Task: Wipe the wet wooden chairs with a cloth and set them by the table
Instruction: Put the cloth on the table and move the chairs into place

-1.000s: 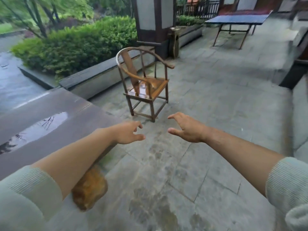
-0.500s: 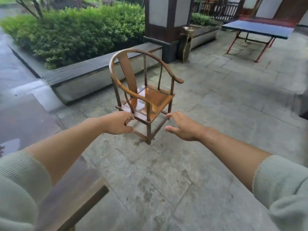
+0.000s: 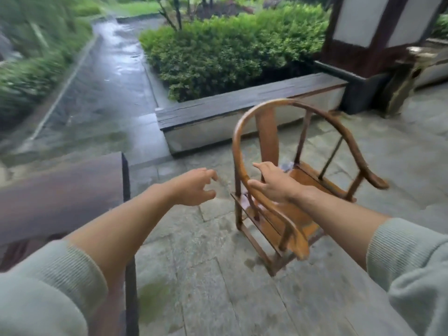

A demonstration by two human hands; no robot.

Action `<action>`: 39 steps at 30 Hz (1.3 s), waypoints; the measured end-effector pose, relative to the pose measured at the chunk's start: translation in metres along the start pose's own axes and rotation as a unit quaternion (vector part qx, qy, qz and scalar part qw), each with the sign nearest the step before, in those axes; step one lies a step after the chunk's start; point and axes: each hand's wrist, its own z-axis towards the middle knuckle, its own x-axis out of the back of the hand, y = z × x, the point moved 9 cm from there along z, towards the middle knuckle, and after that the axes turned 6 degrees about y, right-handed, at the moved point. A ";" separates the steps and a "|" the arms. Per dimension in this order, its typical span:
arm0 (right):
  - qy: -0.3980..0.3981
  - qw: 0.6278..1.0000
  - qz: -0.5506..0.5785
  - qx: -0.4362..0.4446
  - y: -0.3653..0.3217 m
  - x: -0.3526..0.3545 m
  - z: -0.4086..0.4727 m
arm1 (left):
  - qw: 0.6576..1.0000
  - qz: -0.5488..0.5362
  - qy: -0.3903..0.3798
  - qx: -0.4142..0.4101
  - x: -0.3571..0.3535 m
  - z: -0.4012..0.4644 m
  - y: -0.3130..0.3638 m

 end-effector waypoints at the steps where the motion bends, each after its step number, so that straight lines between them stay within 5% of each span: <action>1: -0.001 1.000 0.006 -0.002 0.000 0.001 0.035 | 1.000 0.001 0.000 0.008 0.006 0.017 -0.019; 6: 0.042 0.998 0.025 -0.049 0.010 -0.009 0.227 | 1.000 0.000 0.017 0.024 0.025 0.138 -0.133; 10: 0.088 0.979 0.057 -0.176 0.049 -0.024 0.365 | 0.999 -0.007 0.006 -0.037 0.022 0.271 -0.206; 19: 0.155 0.861 0.127 -0.468 0.168 -0.025 0.484 | 0.941 0.061 -0.084 -0.323 0.019 0.552 -0.186; 22: 0.140 0.819 0.217 -0.513 0.198 -0.041 0.504 | 0.882 0.135 -0.091 -0.442 0.004 0.622 -0.153; 29: 0.241 0.696 0.321 -0.596 0.221 -0.071 0.502 | 0.744 0.208 -0.057 -0.633 -0.032 0.745 -0.057; 35: 0.252 0.678 0.310 -0.617 0.212 -0.061 0.503 | 0.611 0.195 -0.050 -0.766 -0.049 0.780 0.020; 39: 0.255 0.646 0.222 -0.684 0.211 -0.061 0.497 | 0.459 0.126 -0.053 -0.878 -0.072 0.774 0.046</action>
